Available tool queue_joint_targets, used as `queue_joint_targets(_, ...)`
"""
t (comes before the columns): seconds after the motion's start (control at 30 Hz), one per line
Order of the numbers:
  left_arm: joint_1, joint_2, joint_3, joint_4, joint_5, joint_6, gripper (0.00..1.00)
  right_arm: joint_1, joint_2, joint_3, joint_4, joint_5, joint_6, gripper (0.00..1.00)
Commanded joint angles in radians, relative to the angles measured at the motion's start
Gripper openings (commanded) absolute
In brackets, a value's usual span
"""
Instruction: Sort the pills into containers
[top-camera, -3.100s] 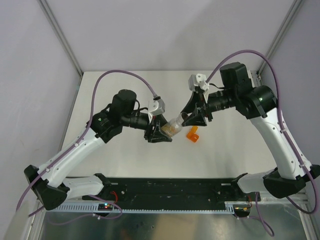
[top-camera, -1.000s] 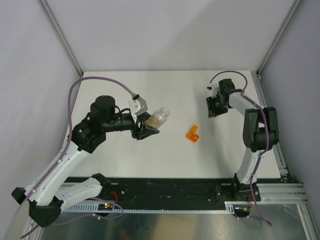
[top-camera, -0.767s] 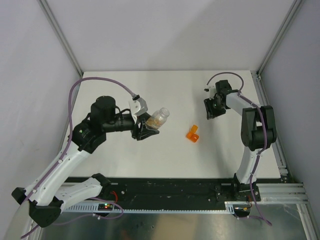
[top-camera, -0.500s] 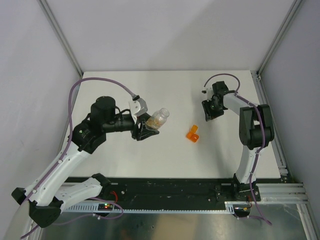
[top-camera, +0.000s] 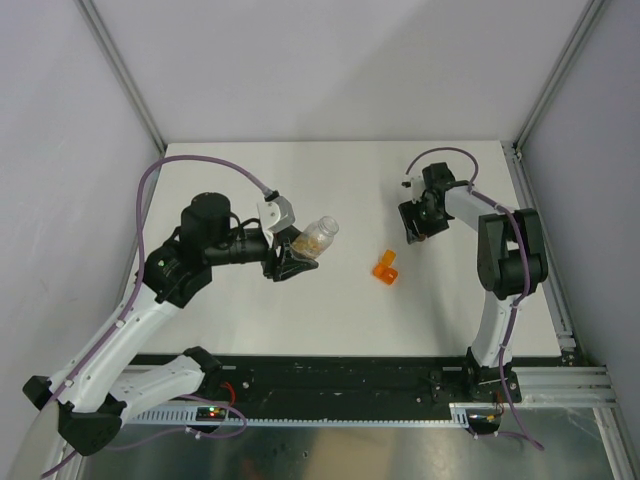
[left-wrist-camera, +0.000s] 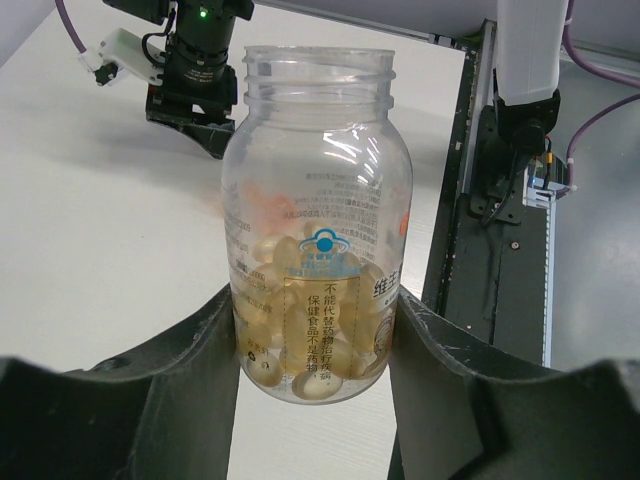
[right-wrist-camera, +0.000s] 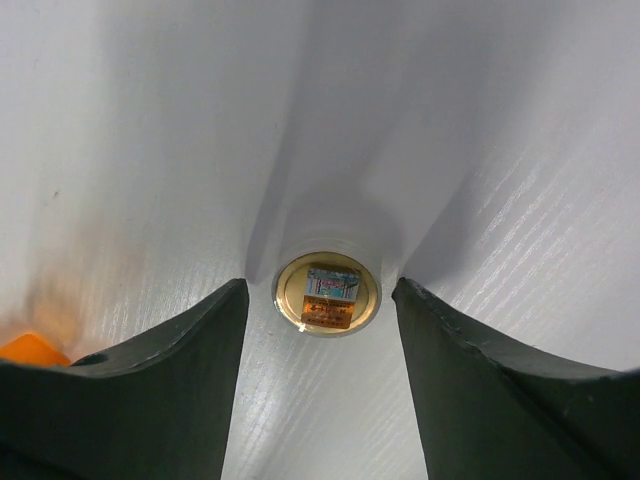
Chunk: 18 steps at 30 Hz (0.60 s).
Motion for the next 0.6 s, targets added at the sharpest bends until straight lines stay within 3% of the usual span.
queue_joint_targets(0.0,0.006,-0.018,-0.003,0.032,0.007,0.004,0.0,-0.001,-0.032,0.007,-0.021,0.026,-0.005,0.67)
queue_joint_targets(0.27,0.006,0.011,0.008,0.032,0.009,0.005,0.0,-0.016,-0.212,0.007,-0.1,-0.019,-0.016,0.7)
queue_joint_targets(0.57,0.007,0.077,0.07,0.04,0.023,0.005,0.0,-0.036,-0.512,0.036,-0.23,-0.207,-0.005,0.77)
